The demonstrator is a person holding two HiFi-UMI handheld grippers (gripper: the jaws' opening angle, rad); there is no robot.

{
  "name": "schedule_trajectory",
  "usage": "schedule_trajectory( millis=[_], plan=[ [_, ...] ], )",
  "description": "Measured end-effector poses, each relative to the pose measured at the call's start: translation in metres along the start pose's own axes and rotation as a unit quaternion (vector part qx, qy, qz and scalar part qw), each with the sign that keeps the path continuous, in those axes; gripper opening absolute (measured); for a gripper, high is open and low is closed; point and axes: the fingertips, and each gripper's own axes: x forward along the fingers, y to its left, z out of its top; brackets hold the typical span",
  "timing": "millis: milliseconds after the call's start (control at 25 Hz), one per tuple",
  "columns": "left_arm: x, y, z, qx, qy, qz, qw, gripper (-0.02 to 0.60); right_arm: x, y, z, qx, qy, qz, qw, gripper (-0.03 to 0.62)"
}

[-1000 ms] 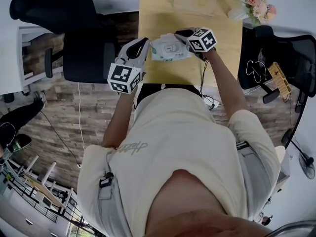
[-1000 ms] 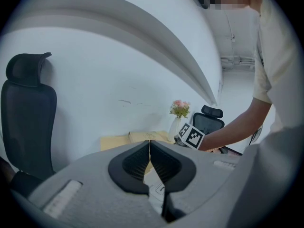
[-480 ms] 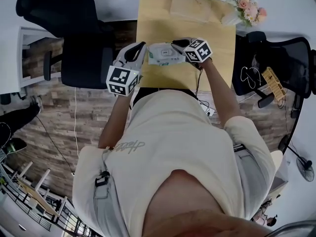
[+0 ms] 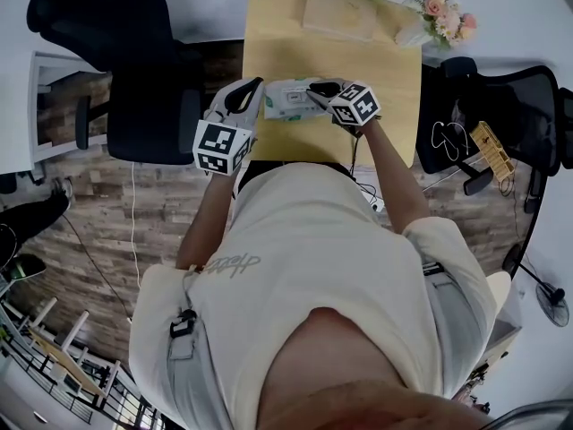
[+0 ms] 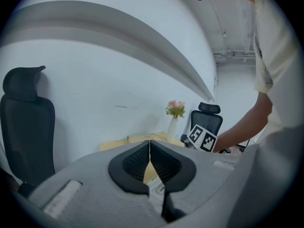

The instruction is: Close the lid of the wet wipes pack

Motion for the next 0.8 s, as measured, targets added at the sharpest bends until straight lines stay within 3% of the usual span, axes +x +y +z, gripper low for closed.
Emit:
schedule_trajectory(
  millis=[800],
  plan=[
    [-0.005, 0.006, -0.011, -0.014, 0.006, 0.001, 0.9999, 0.017, 0.015, 0.003, -0.047, 0.043, 0.046, -0.009, 0.998, 0.041]
  ],
)
